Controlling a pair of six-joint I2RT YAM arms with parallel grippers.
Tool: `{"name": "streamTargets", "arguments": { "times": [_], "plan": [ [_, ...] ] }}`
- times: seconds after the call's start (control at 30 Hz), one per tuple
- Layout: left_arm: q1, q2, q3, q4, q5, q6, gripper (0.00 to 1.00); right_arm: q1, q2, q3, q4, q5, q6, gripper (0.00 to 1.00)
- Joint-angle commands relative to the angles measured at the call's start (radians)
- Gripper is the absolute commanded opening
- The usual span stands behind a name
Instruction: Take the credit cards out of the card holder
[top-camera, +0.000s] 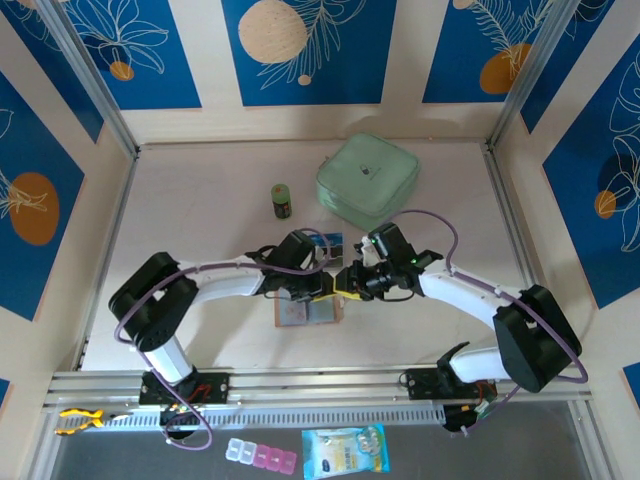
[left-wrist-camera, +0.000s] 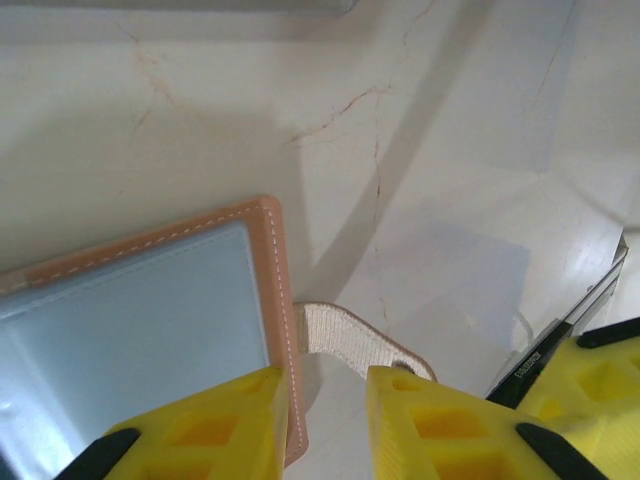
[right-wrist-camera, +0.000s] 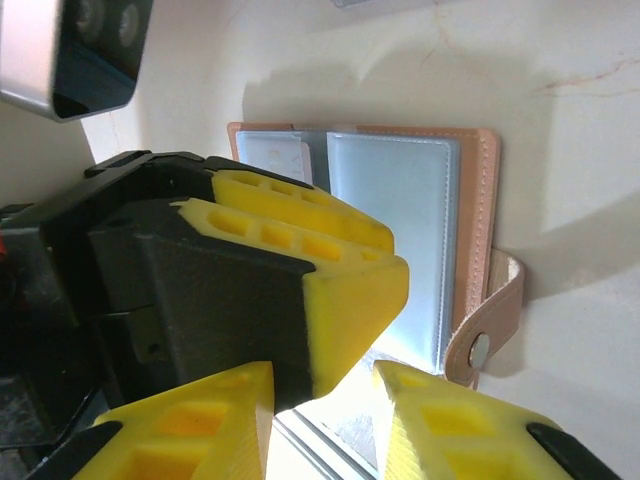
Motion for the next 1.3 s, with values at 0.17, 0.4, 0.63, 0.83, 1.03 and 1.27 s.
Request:
{"name": "streamTargets", "arguments": {
  "times": [0.17, 0.4, 0.63, 0.83, 1.03, 1.27],
  "plan": [
    [0.055, -0.153, -0.136, 0.035, -0.007, 0.014, 0.26, 0.070, 0.105, 0.092, -0.034, 0.022, 0.003, 0.32],
    [0.120, -0.314, -0.271, -0.001, -0.034, 0.026, 0.26, 0.136, 0.221, 0.186, -0.036, 0.038, 0.010, 0.32],
    [0.180, -0.412, -0.364, -0.034, -0.046, 0.044, 0.25, 0.178, 0.351, 0.270, -0.034, 0.033, 0.008, 0.31],
    [0.209, -0.403, -0.392, -0.033, -0.035, 0.064, 0.19, 0.197, 0.412, 0.305, -0.036, 0.027, 0.012, 0.28],
    [0.215, -0.359, -0.380, -0.066, -0.049, 0.115, 0.14, 0.209, 0.445, 0.322, -0.036, 0.027, 0.016, 0.27],
    [0.218, -0.322, -0.395, -0.055, -0.044, 0.126, 0.10, 0.218, 0.484, 0.345, -0.036, 0.021, 0.013, 0.26]
  ]
}}
